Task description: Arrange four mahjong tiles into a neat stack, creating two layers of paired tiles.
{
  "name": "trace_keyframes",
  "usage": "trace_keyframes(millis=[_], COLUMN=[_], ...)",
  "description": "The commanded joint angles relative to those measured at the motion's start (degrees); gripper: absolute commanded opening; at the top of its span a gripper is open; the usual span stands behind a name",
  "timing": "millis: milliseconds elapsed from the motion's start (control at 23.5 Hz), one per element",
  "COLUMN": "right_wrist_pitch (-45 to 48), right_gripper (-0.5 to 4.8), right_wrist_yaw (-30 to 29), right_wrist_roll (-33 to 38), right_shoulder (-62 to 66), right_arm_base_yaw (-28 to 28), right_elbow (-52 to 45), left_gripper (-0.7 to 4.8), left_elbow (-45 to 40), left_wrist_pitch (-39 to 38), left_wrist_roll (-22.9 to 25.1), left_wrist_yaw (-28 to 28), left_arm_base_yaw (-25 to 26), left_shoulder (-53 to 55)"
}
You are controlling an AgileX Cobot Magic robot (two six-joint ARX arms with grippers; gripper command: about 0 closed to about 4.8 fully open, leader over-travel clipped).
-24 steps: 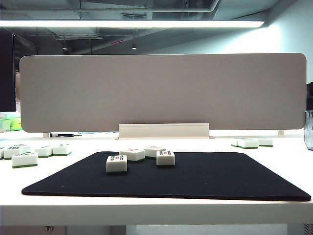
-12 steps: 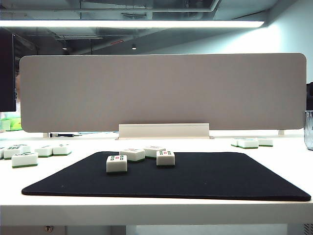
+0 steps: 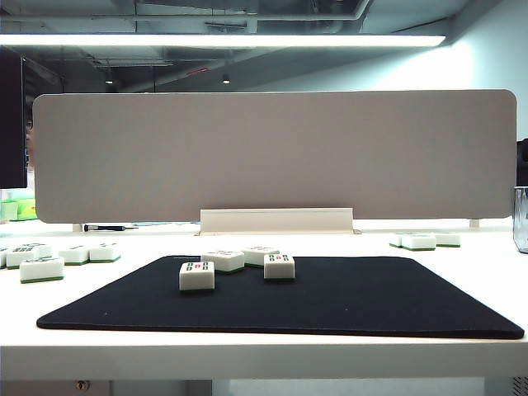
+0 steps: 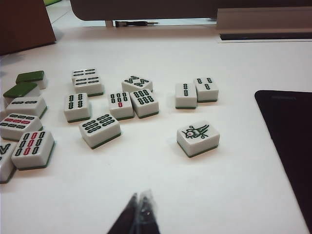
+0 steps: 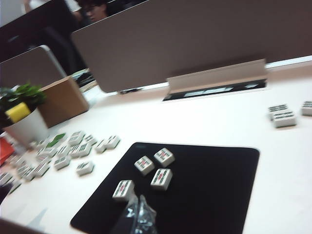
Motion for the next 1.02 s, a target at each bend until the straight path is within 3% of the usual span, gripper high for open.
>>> trace_keyframes(millis=[43,638,979,1021], right_wrist_pitch=[-1.4,-12.2,-15.9,-16.0], right_gripper=[-0.01,-0.02,-0.01,-0.02], right_wrist_yaw=[-1.8,-5.5,-9.3,-9.3], right_wrist_roll=[0.2,0.2,0.2,0.2], right_shoulder=[-0.5,-0.5,-0.5,-0.5], right_arm_base_yaw=[0.2,0.1,0.1,0.1], right_elbow=[1.6,4.0,4.0,4.0], left_gripper=[-0.06,-0.06,-0.06,-0.06], left_elbow=[0.0,0.0,0.0,0.0], left_wrist_pitch=[-0.6,-0.6,-0.6,-0.6], left_wrist_roll=[0.0,-1.7,-18.3,-18.5], left_wrist_yaw=[0.0,0.4,2.1,2.7], left_arm_base_yaw=[-0.1,-0.1,-0.1,-0.1], left_shoulder=[0.0,0.0,0.0,0.0])
